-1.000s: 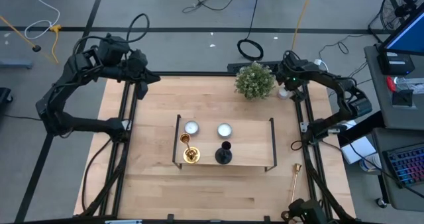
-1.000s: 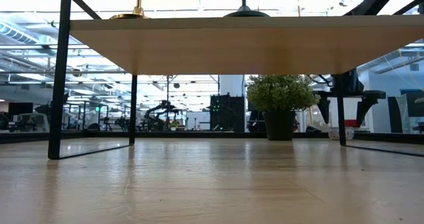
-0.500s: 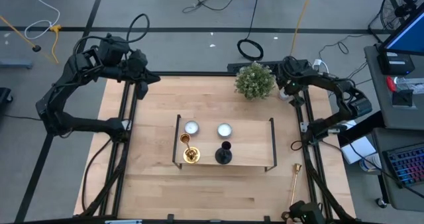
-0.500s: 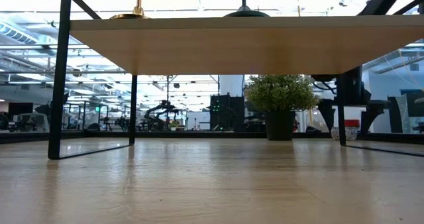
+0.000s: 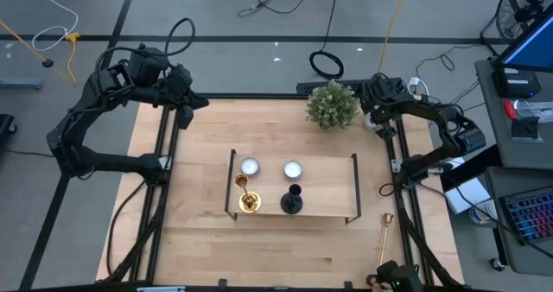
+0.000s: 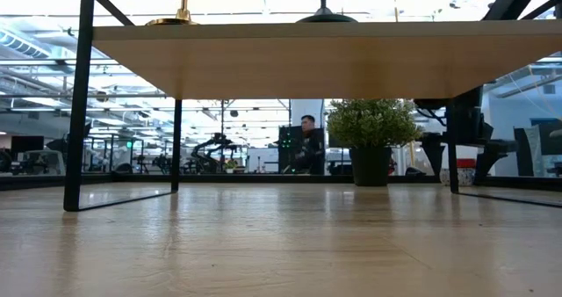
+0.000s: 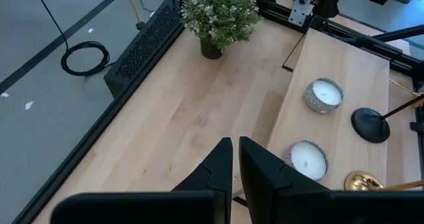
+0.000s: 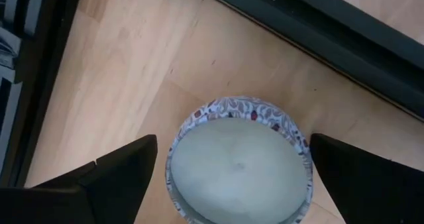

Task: Pick & Place candle stick holders
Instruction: Put the white red scented candle on the shelf

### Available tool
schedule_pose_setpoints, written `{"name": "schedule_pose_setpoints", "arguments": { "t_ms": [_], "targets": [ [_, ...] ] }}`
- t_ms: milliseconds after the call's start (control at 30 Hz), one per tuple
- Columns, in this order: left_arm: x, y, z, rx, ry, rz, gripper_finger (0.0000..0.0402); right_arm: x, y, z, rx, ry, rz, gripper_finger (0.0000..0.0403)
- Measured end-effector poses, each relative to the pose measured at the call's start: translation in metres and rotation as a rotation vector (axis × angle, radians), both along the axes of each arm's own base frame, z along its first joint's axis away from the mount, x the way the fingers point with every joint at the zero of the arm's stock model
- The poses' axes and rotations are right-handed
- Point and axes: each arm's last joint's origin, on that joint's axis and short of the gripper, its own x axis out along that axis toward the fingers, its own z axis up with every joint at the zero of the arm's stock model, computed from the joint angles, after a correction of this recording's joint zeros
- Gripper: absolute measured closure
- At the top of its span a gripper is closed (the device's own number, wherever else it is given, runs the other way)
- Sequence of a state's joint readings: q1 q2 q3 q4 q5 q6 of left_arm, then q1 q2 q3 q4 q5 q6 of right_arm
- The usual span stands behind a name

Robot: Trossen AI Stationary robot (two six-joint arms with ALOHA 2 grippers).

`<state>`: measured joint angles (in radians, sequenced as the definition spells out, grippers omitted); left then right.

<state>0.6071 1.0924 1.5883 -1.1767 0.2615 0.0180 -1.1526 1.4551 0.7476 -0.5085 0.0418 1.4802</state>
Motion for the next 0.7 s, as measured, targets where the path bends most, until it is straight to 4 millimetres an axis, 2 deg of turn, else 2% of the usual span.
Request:
{"name": "schedule_pose_setpoints", "arguments": {
  "t_ms": [700],
  "targets": [
    [0.0002,0.0002,0.0005,0.005,-0.005,0.0,0.0371,-0.0007,0.0,-0.0016,0.038,-0.094,0.016,0.0009]
  ]
}}
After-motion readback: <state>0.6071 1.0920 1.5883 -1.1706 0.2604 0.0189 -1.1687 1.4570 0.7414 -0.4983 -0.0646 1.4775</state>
